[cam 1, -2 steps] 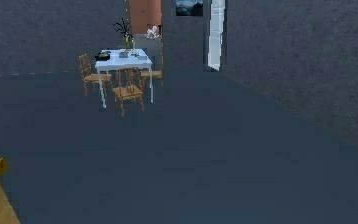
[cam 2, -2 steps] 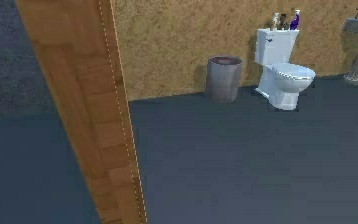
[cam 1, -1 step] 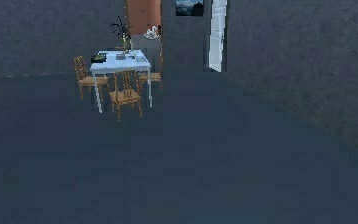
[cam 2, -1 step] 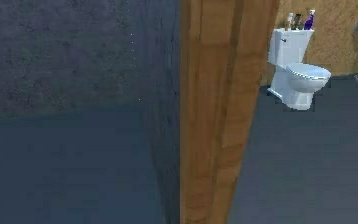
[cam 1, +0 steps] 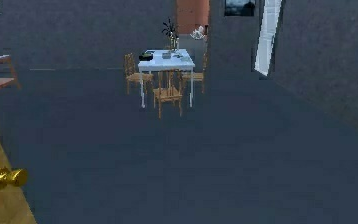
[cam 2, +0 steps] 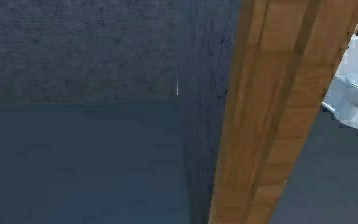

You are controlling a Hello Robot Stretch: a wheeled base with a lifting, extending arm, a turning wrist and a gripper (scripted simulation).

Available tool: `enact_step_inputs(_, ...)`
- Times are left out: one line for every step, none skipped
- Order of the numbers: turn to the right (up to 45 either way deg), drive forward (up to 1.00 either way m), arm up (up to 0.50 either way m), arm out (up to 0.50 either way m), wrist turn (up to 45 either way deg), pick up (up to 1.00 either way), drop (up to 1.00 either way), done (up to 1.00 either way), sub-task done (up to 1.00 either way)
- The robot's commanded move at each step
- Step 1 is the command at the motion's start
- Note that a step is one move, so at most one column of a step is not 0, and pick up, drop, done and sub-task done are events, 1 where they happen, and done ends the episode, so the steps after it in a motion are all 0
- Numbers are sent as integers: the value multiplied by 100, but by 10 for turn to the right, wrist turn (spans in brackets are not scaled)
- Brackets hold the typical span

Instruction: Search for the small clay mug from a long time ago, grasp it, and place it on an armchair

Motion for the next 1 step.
enact_step_inputs(0,40,0,0,0,0,0,0,0)
